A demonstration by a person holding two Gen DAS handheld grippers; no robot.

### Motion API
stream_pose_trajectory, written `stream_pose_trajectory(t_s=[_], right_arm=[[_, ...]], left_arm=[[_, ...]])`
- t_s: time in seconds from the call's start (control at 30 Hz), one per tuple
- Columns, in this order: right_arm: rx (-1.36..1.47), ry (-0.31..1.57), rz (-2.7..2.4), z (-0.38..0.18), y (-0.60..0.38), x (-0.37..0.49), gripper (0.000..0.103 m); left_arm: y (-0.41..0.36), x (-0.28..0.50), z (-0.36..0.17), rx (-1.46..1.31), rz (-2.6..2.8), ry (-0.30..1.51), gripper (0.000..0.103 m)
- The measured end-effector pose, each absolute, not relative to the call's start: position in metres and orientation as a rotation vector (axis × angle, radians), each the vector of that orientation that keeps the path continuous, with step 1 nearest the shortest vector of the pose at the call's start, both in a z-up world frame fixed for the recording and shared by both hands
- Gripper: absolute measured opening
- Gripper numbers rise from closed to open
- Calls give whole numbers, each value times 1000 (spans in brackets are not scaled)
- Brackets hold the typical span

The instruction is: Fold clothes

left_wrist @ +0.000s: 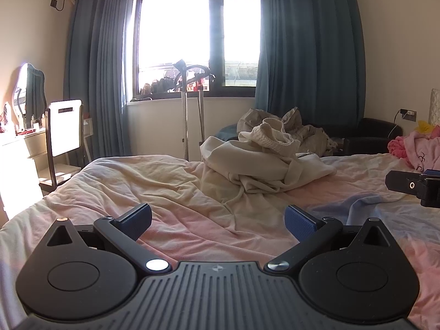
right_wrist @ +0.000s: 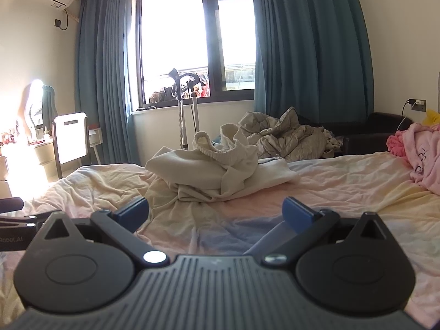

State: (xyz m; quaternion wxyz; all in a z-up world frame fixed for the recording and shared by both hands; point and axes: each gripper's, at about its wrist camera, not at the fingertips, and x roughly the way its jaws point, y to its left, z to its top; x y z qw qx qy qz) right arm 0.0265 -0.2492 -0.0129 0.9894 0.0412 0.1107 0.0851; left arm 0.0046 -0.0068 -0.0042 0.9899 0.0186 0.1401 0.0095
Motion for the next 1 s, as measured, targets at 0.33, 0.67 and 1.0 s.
stream_pose_trajectory(t_s=[0.33, 0.67, 1.0], right_arm=[[108, 237, 151, -2, -254, 2, 103], [123, 212, 142, 41, -242, -77, 103], [141, 157, 122, 105, -237, -145, 103]], left_arm=[[-10, -37, 16, 42, -5, 328, 103], [-21, -99, 87, 63, 37, 357, 103], [-3, -146, 177, 3, 141, 331, 103]])
